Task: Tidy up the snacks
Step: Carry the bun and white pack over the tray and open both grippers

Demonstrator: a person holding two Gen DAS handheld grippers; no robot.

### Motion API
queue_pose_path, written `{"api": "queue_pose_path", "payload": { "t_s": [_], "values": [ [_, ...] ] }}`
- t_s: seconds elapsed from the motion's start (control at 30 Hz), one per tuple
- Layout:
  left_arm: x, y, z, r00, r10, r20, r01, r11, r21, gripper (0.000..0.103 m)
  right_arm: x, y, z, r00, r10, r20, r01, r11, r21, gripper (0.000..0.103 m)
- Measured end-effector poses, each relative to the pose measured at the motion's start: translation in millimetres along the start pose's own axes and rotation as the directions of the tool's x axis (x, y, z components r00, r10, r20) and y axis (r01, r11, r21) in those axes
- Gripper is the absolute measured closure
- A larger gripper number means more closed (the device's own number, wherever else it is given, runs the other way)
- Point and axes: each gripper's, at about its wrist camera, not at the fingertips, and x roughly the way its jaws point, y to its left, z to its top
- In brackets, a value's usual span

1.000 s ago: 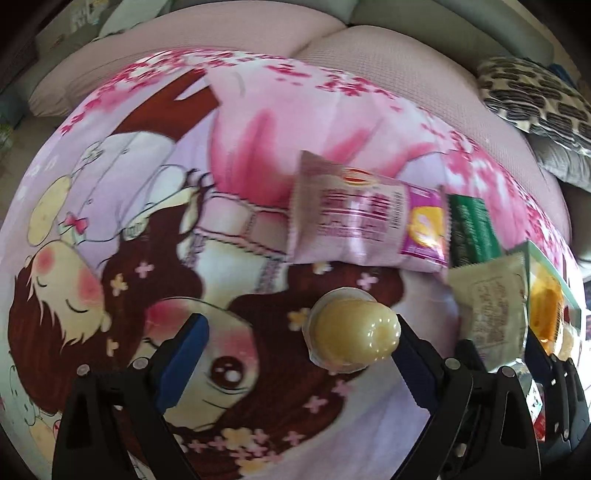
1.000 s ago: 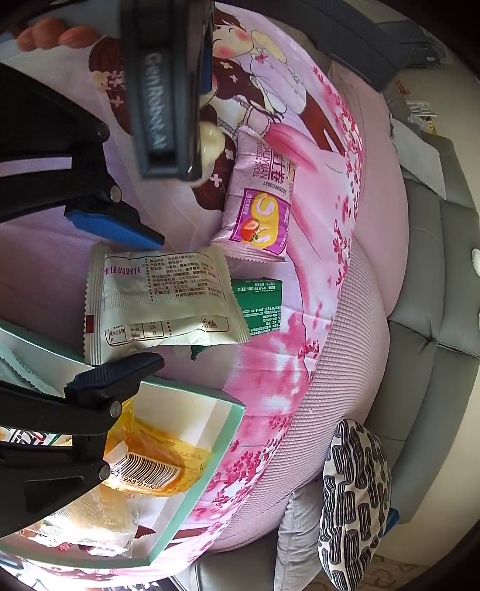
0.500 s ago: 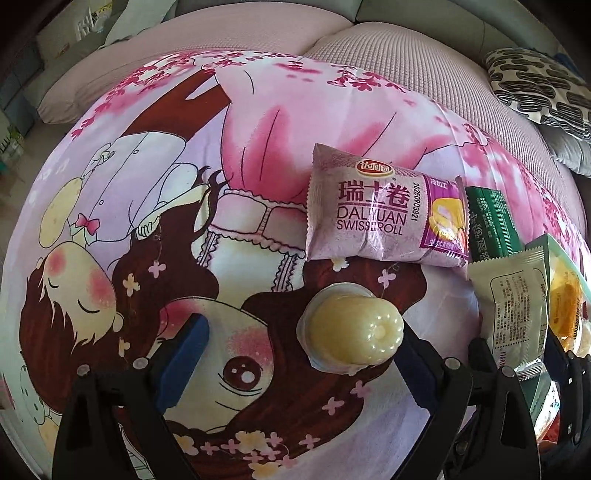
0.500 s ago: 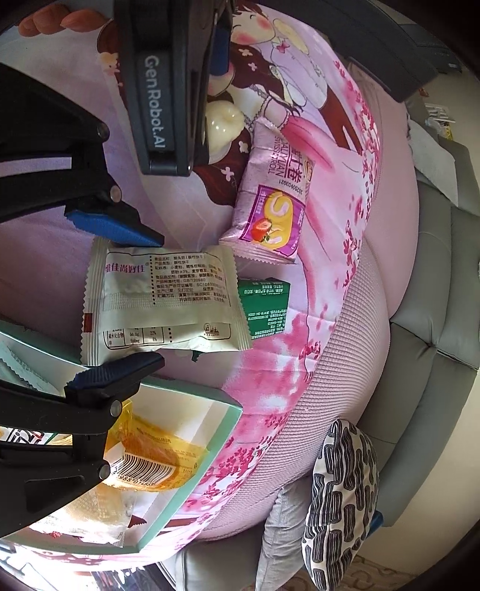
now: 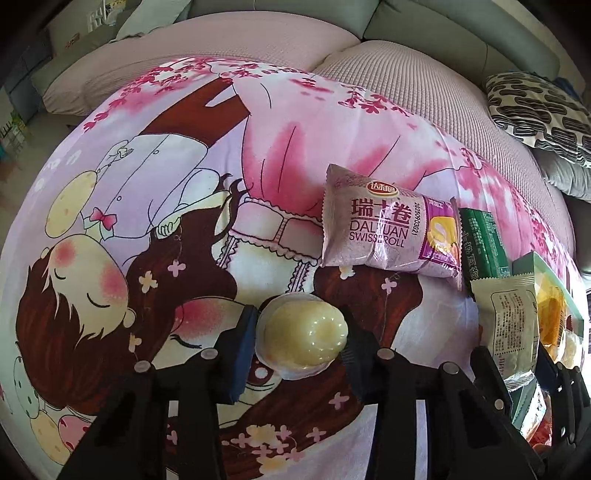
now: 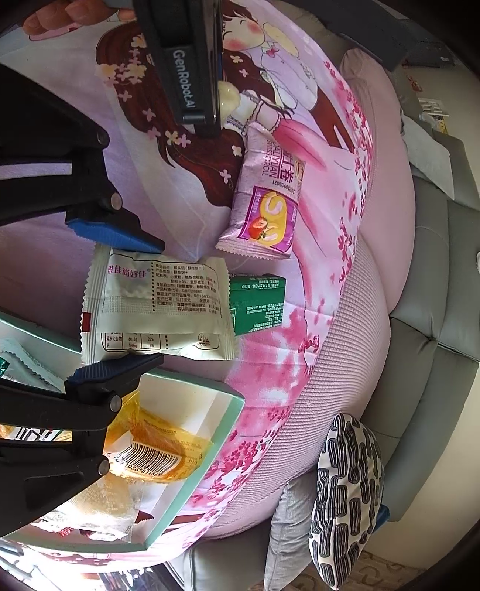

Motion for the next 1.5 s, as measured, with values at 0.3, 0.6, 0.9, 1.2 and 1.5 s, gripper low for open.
{"api": "queue_pose_path", "payload": {
  "t_s": [0.3, 0.6, 0.9, 1.2, 1.5],
  "values": [
    [-8.5, 17.6, -4.6, 0.996, -0.091, -0.001, 0.091, 0.993, -0.080, 0.059, -16.2, -7.2, -1.7, 0.999, 0.022, 0.028, -0.023, 0.999, 0.032, 0.048],
    [-27.5, 19.2, -6.7, 0.986, -0.163, 0.028, 0.165, 0.981, -0.098, 0.059, -42.8, -25.0, -4.7, 0.997, 0.030, 0.076, -0.038, 0.994, 0.098, 0.048],
    [-52.5, 11.9, -6.9, 0.978, -0.193, 0.082, 0.199, 0.977, -0.072, 0.059, -64.8, -47.1, -8.7, 0.994, 0.015, 0.109, -0.034, 0.985, 0.169, 0.048],
    [-71.0, -37.9, -12.1, 0.966, -0.242, 0.089, 0.236, 0.969, 0.071, 0.059, -73.8, -100.8, -27.3, 0.994, -0.077, 0.080, 0.049, 0.951, 0.306, 0.048],
    [-86.3, -114.0, -39.2, 0.947, -0.318, 0.051, 0.292, 0.914, 0.282, 0.059, -82.1, -180.9, -66.1, 0.984, -0.179, 0.012, 0.147, 0.845, 0.514, 0.048]
  ]
}}
